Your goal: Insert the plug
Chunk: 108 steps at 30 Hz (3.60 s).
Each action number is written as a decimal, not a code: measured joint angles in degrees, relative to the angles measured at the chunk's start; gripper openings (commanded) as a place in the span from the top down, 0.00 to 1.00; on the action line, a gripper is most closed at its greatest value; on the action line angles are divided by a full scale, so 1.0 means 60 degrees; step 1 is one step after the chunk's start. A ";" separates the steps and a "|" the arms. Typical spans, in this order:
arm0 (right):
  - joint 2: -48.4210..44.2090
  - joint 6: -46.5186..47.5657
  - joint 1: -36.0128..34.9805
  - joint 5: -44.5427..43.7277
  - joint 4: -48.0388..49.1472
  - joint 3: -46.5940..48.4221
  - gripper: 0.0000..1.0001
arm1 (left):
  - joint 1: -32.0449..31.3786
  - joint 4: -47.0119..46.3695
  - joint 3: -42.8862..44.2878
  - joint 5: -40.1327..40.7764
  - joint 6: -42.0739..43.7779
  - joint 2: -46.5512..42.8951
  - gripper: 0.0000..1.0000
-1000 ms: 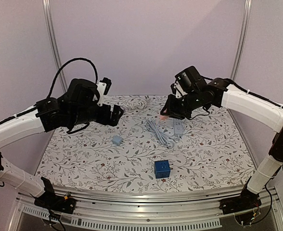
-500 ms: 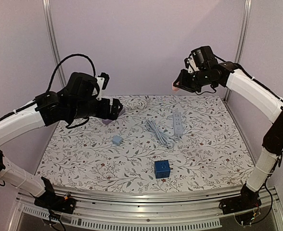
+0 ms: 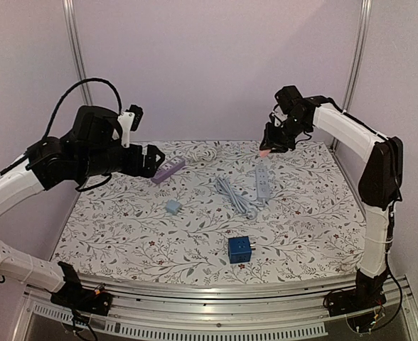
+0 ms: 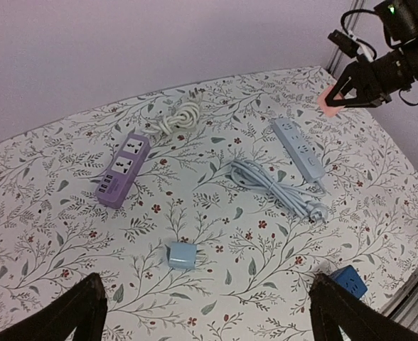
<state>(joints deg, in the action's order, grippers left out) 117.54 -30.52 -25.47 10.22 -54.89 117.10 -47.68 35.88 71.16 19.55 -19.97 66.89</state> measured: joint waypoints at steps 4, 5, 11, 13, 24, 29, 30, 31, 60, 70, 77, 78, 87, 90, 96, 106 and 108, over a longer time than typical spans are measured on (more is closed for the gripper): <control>0.0623 0.0222 0.0000 -0.0040 -0.0532 0.0000 1.00 | 0.0044 0.0280 -0.0036 -0.0259 0.0138 -0.0062 0.00; 0.0732 0.0291 0.0000 -0.0084 -0.0637 0.0000 1.00 | 0.0047 0.0321 -0.0073 -0.0328 0.0153 -0.0098 0.01; 0.1078 0.0754 0.0022 -0.0251 -0.0914 -0.0011 1.00 | 0.0058 0.0426 -0.0517 -0.0692 0.0113 -0.0495 0.01; 0.1184 0.0914 0.0047 -0.0255 -0.0943 -0.0015 1.00 | 0.0062 0.0426 -0.0692 -0.0805 0.0029 -0.0667 0.01; 0.1778 0.1286 0.0317 -0.0397 -0.0969 -0.0106 1.00 | 0.0066 0.0437 -0.1180 -0.0947 -0.0328 -0.1093 0.01; 0.1931 0.1392 0.0510 -0.0397 -0.0951 -0.0120 1.00 | 0.0066 0.0437 -0.1217 -0.0940 -0.0455 -0.1104 0.01; 0.1953 0.1424 0.0521 -0.0397 -0.0951 -0.0124 1.00 | 0.0066 0.0437 -0.1224 -0.0940 -0.0470 -0.1104 0.00; 0.1985 0.1461 0.0528 -0.0401 -0.0940 -0.0135 1.00 | 0.0066 0.0437 -0.1235 -0.0936 -0.0477 -0.1104 0.00; 0.2408 0.1453 0.0525 0.0022 -0.0415 -0.0091 1.00 | 0.0066 0.0444 -0.1239 -0.0969 -0.0466 -0.0925 0.01; 0.2390 0.1231 0.0528 -0.0044 -0.0273 -0.0160 1.00 | 0.0066 0.0437 -0.1231 -0.1024 -0.0433 -0.0608 0.01; 0.2324 0.1311 0.0561 0.0219 -0.0095 -0.0284 1.00 | 0.0066 0.0430 -0.1231 -0.1071 -0.0441 -0.0590 0.01; 0.2324 0.1330 0.0561 0.0255 0.0095 -0.0321 1.00 | 0.0066 0.0430 -0.1231 -0.1078 -0.0441 -0.0590 0.01; 0.2324 0.1486 0.0561 0.0441 0.0452 -0.0423 1.00 | 0.0069 0.0423 -0.1231 -0.1078 -0.0452 -0.0590 0.01; 0.2324 0.1501 0.0561 0.0430 0.0452 -0.0444 1.00 | 0.0069 0.0419 -0.1231 -0.1078 -0.0474 -0.0590 0.01; 0.2025 0.1497 0.0572 0.0317 0.0634 -0.0929 1.00 | 0.0069 0.0419 -0.1235 -0.1078 -0.0568 -0.0597 0.01; 0.1723 0.1428 0.0707 -0.0018 0.0729 -0.1395 1.00 | 0.0069 0.0382 -0.1264 -0.1118 -0.0645 -0.0630 0.01; 0.1698 0.1417 0.0710 -0.0025 0.0790 -0.1450 1.00 | 0.0069 0.0364 -0.1264 -0.1133 -0.0645 -0.0630 0.01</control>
<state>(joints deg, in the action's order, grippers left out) 127.72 -22.02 -21.21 10.07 -50.15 108.40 -47.27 38.06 63.57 12.75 -23.83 63.11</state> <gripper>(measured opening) 0.273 0.987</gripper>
